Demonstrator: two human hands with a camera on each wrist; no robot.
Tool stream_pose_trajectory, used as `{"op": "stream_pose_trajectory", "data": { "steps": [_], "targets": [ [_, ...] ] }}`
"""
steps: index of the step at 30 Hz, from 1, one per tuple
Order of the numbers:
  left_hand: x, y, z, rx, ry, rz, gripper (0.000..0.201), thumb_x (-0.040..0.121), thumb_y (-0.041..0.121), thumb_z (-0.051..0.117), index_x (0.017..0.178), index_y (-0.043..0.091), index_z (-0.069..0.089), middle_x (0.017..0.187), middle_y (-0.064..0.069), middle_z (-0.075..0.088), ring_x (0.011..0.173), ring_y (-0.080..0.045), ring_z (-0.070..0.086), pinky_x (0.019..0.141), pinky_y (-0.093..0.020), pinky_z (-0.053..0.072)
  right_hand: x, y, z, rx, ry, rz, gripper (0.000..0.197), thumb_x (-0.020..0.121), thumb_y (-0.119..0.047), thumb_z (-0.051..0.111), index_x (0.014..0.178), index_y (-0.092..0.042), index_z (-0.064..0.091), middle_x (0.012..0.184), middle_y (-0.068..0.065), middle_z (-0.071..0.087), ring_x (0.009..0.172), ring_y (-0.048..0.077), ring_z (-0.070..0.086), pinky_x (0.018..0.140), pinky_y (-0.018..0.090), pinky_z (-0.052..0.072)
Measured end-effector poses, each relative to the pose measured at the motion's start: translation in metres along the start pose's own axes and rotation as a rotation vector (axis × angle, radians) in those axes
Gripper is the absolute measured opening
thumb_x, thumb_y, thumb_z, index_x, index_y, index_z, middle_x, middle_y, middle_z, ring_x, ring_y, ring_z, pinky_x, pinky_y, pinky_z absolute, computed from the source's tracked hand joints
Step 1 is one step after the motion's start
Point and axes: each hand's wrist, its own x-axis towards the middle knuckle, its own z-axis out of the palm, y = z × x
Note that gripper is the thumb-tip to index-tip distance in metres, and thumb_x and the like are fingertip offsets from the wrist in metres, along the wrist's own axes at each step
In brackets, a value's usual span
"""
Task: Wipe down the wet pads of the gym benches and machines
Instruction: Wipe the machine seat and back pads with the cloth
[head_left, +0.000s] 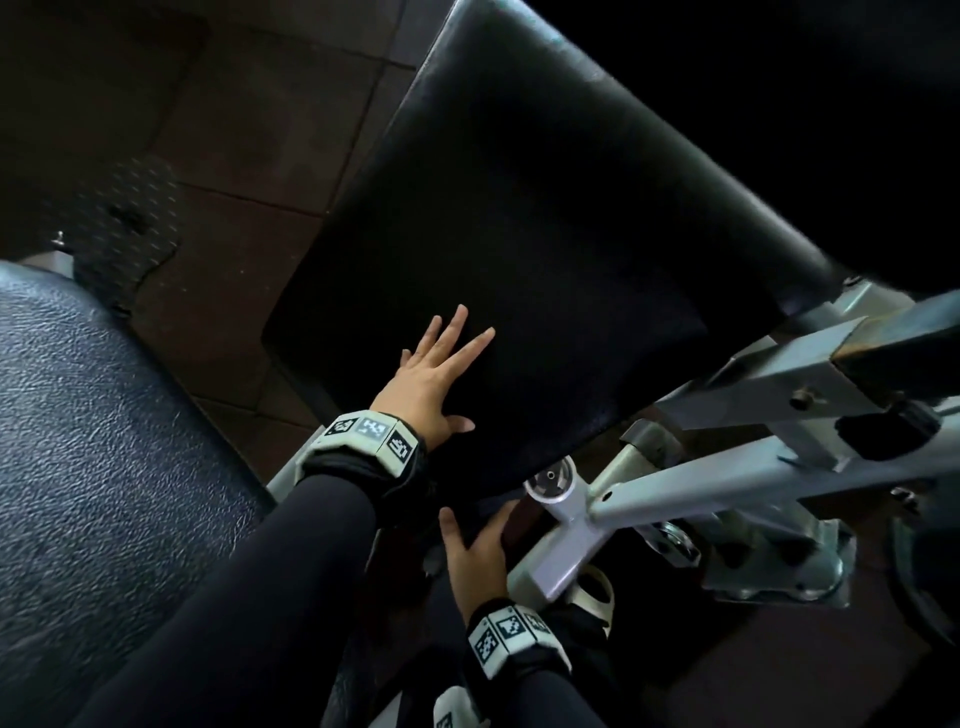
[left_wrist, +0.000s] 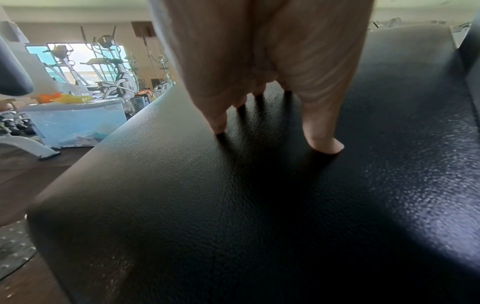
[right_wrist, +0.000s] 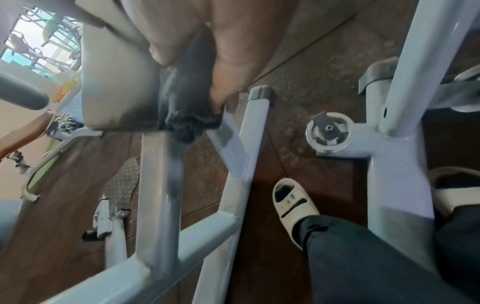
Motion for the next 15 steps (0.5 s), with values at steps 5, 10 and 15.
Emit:
{"op": "stream_pose_trajectory", "data": {
  "steps": [5, 10, 15],
  "targets": [
    [0.000, 0.009, -0.002, 0.058, -0.011, -0.058, 0.109, 0.077, 0.021, 0.077, 0.145, 0.049, -0.003, 0.152, 0.019, -0.029, 0.141, -0.009, -0.024, 0.115, -0.053, 0.003, 0.015, -0.033, -0.052, -0.066, 0.106, -0.039, 0.090, 0.087, -0.037, 0.062, 0.150, -0.018, -0.001, 0.143, 0.014, 0.041, 0.131, 0.024, 0.041, 0.107, 0.026, 0.030],
    [-0.004, 0.024, -0.004, 0.122, -0.027, -0.135, 0.105, 0.080, 0.021, 0.073, 0.147, 0.047, -0.004, 0.152, 0.017, -0.028, 0.144, -0.012, -0.017, 0.114, -0.054, 0.014, 0.030, -0.088, -0.123, -0.118, 0.263, -0.113, 0.089, 0.084, -0.042, 0.064, 0.150, -0.026, 0.008, 0.134, 0.014, 0.052, 0.125, 0.031, 0.048, 0.102, 0.033, 0.038],
    [-0.006, 0.059, -0.021, 0.144, -0.114, -0.269, 0.079, 0.089, 0.028, 0.060, 0.150, 0.036, 0.011, 0.160, 0.002, -0.002, 0.145, -0.022, 0.018, 0.113, -0.048, 0.028, 0.016, -0.129, -0.184, -0.203, 0.251, -0.146, 0.072, 0.086, -0.022, 0.064, 0.146, -0.029, 0.024, 0.123, 0.014, 0.059, 0.113, 0.032, 0.055, 0.092, 0.030, 0.040]
  ]
}}
